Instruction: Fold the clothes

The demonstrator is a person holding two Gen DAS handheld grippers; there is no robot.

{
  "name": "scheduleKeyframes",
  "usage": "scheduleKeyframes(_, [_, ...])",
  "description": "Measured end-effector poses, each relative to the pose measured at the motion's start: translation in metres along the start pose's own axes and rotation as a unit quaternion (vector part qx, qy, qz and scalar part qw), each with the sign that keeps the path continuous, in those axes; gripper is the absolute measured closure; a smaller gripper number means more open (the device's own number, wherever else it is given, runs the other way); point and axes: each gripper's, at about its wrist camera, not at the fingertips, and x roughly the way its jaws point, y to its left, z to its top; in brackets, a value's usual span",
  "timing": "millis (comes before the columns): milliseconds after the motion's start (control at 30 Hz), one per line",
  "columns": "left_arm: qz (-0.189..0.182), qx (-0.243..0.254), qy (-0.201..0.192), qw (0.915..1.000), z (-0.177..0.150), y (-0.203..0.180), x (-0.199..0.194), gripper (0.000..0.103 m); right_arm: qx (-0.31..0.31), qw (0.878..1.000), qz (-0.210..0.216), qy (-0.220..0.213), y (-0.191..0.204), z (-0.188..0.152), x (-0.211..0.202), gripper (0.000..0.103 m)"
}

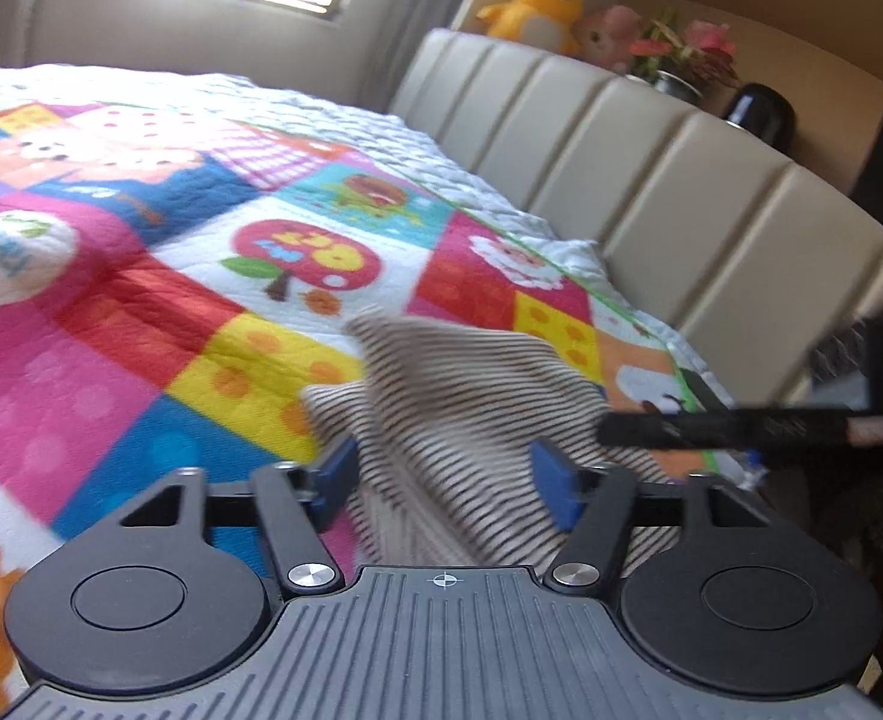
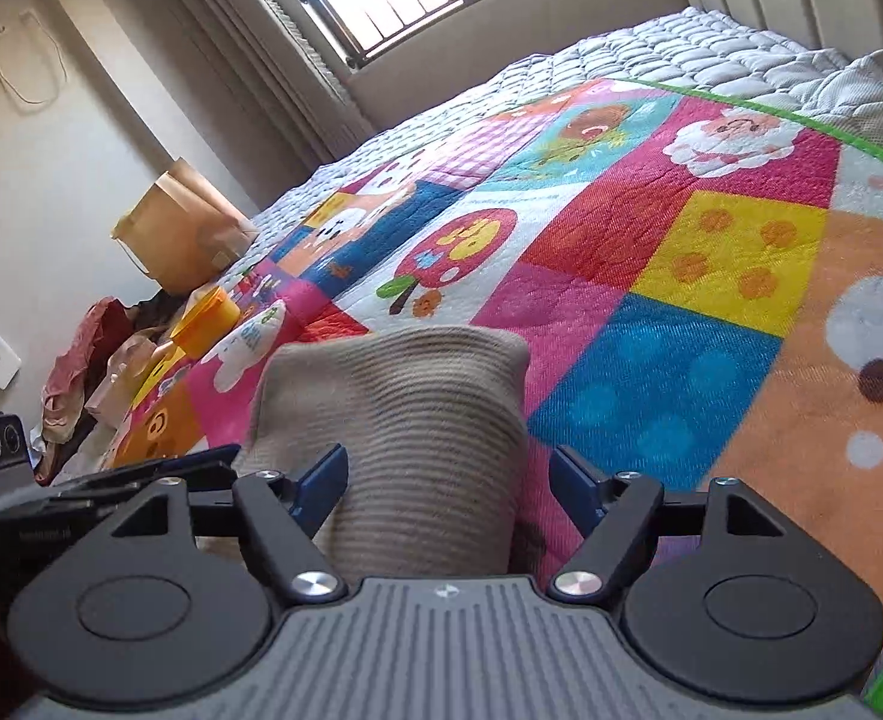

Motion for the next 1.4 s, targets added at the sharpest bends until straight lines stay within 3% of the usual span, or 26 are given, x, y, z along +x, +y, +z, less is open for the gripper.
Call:
scheduleKeyframes(100, [-0.021,-0.027,0.028,0.9990,-0.009,0.004,0.002,0.015,0.004,1.000,0.005,0.003,0.002,-0.019,-0.010,0.023])
scheduleKeyframes(300, [-0.065,-0.052,0.083,0.9931,-0.033,0.003,0.026,0.014,0.022,1.000,0.019,0.008,0.001,-0.032,0.002,0.019])
scheduleKeyframes(433, [-0.094,-0.049,0.079,0.9913,-0.030,0.007,0.037,0.027,-0.022,0.999,0.025,0.012,0.013,-0.031,0.014,0.027])
scheduleKeyframes(600, [-0.107,-0.018,0.059,0.9924,0.014,0.004,0.072,0.027,-0.026,0.999,0.016,-0.030,0.003,0.003,0.025,0.038])
scheduleKeyframes(733, [-0.093,0.045,0.012,0.9946,0.062,-0.005,0.126,0.027,-0.038,0.994,-0.020,-0.096,-0.021,0.059,0.040,0.038])
scheduleKeyframes(867, [-0.060,0.008,0.032,0.9976,0.069,0.012,0.187,0.028,-0.022,0.992,-0.080,-0.095,-0.058,0.084,0.079,0.036])
scheduleKeyframes(967, [-0.075,0.006,0.027,0.9968,0.062,0.018,0.191,0.024,0.005,0.994,-0.048,-0.098,-0.077,0.079,0.084,0.030])
scheduleKeyframes(1067, [-0.078,0.017,0.024,0.9965,0.060,0.017,0.188,0.024,0.003,0.994,-0.047,-0.100,-0.076,0.078,0.084,0.027])
scheduleKeyframes(1200, [-0.080,0.021,0.023,0.9963,0.059,0.019,0.186,0.024,-0.052,0.990,-0.094,-0.093,-0.054,0.084,0.080,0.023])
scheduleKeyframes(1233, [-0.081,0.020,0.023,0.9963,0.060,0.019,0.185,0.024,-0.097,0.983,-0.121,-0.099,-0.041,0.089,0.078,0.023])
scheduleKeyframes(1333, [-0.082,0.019,0.023,0.9962,0.061,0.022,0.186,0.023,-0.229,0.946,-0.198,-0.118,-0.003,0.110,0.076,0.023])
scheduleKeyframes(1400, [-0.082,0.019,0.023,0.9962,0.062,0.023,0.186,0.023,-0.208,0.959,-0.165,-0.095,0.004,0.137,0.085,0.025])
